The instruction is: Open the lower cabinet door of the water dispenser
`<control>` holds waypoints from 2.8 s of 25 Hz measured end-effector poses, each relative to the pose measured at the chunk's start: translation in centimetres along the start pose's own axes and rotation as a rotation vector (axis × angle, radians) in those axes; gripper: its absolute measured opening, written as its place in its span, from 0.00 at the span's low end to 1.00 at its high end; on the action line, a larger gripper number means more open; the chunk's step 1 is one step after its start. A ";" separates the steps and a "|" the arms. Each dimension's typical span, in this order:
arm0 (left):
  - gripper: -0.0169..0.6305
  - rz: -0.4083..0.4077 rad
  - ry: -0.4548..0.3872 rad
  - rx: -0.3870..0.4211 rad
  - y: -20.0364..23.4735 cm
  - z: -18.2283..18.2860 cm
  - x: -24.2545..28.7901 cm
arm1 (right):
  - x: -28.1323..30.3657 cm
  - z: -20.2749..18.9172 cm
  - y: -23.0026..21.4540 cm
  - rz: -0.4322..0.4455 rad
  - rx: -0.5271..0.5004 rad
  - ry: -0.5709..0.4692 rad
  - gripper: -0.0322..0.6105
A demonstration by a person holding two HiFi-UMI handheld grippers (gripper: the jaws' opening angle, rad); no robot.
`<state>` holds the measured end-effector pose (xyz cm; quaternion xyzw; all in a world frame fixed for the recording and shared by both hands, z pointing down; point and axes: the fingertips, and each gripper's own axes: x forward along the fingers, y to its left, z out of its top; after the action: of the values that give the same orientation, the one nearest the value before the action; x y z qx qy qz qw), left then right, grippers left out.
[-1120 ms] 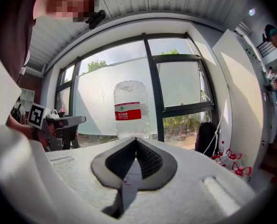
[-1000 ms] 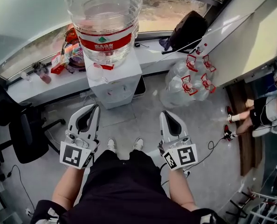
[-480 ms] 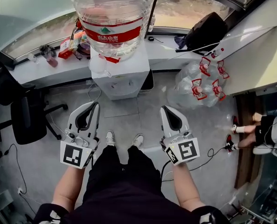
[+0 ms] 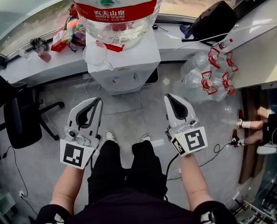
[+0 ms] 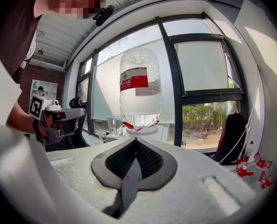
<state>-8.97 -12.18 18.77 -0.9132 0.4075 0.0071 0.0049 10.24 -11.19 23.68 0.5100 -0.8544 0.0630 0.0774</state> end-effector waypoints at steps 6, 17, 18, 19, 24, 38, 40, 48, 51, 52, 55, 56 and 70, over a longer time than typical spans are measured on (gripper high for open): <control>0.04 0.006 -0.010 0.004 -0.3 -6.4 0.5 | 3.0 -5.4 -0.6 0.046 -0.025 -0.019 0.06; 0.04 0.050 0.003 0.022 0.3 -15.4 1.9 | 5.9 -15.1 -1.7 0.095 0.002 -0.020 0.06; 0.04 0.054 -0.007 0.031 0.5 -16.0 2.3 | 6.4 -16.0 -2.0 0.102 -0.008 -0.022 0.06; 0.04 0.059 -0.017 0.036 0.6 -16.7 2.7 | 6.9 -16.9 -2.2 0.110 -0.022 -0.025 0.06; 0.04 0.087 -0.017 0.038 1.0 -22.8 3.7 | 9.2 -21.5 -2.7 0.133 -0.055 -0.060 0.06; 0.04 0.184 -0.036 0.078 5.1 -37.6 4.4 | 12.3 -36.0 -5.2 0.190 0.050 -0.127 0.06; 0.04 0.190 -0.047 0.100 5.3 -39.2 4.5 | 12.8 -38.2 -5.5 0.185 0.037 -0.118 0.06; 0.04 0.195 -0.038 0.124 4.5 -44.1 3.7 | 14.1 -42.2 -6.3 0.178 0.013 -0.147 0.06; 0.04 0.201 -0.028 0.136 4.4 -44.2 3.3 | 14.5 -42.8 -6.2 0.193 0.038 -0.144 0.06; 0.04 0.202 -0.028 0.141 4.3 -44.1 3.1 | 14.6 -43.0 -6.2 0.193 0.030 -0.139 0.06; 0.04 0.200 -0.033 0.143 4.4 -44.1 2.9 | 14.8 -43.2 -6.3 0.167 -0.049 -0.132 0.06; 0.04 0.202 -0.033 0.142 4.4 -44.3 2.8 | 14.8 -43.3 -6.3 0.161 -0.071 -0.129 0.06; 0.04 0.195 -0.076 0.126 4.0 -44.6 1.8 | 16.9 -45.6 -6.9 0.142 -0.052 -0.058 0.14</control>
<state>-10.37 -16.88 63.35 -0.8661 0.4937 0.0166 0.0770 11.49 -20.49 71.94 0.4476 -0.8916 0.0313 0.0611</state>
